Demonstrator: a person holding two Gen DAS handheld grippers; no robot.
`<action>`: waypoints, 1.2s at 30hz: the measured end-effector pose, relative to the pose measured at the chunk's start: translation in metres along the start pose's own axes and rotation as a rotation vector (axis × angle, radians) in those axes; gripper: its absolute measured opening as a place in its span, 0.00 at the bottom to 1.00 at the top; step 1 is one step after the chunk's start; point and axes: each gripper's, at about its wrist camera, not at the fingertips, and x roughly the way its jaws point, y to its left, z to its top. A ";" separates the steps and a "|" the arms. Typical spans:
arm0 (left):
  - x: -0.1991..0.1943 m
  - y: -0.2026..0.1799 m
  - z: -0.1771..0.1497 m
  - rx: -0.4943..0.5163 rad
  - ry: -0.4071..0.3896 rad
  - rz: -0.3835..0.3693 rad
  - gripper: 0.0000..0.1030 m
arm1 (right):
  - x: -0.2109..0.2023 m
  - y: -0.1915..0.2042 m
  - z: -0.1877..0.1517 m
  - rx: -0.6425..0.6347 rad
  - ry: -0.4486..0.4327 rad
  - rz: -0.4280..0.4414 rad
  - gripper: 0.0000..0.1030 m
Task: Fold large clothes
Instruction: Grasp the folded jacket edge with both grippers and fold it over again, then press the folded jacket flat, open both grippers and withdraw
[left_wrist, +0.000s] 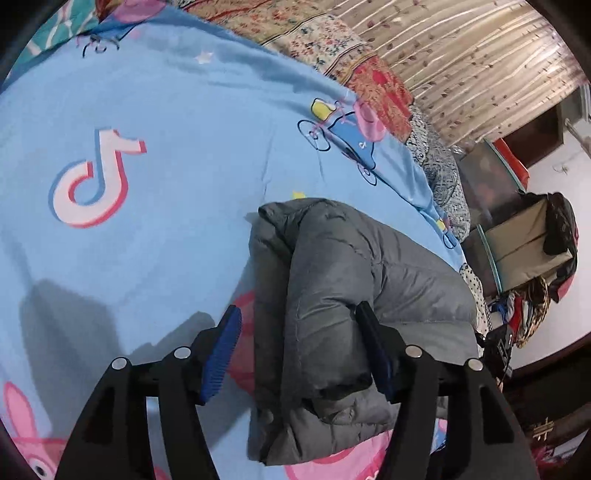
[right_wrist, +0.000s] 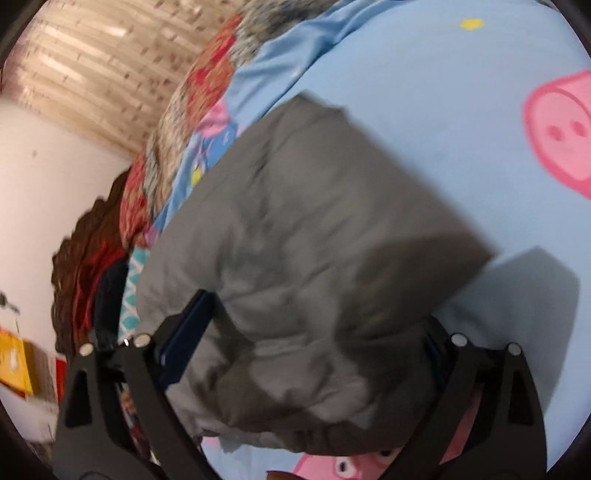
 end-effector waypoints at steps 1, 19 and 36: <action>-0.001 0.001 0.001 0.005 0.003 0.001 0.85 | 0.002 0.003 -0.001 -0.010 0.002 -0.001 0.91; 0.059 -0.056 -0.020 0.095 0.037 0.003 0.83 | 0.063 0.092 -0.012 -0.202 0.101 0.020 0.48; 0.046 -0.039 0.157 0.073 -0.314 0.455 0.76 | 0.214 0.215 0.123 -0.473 -0.064 -0.214 0.60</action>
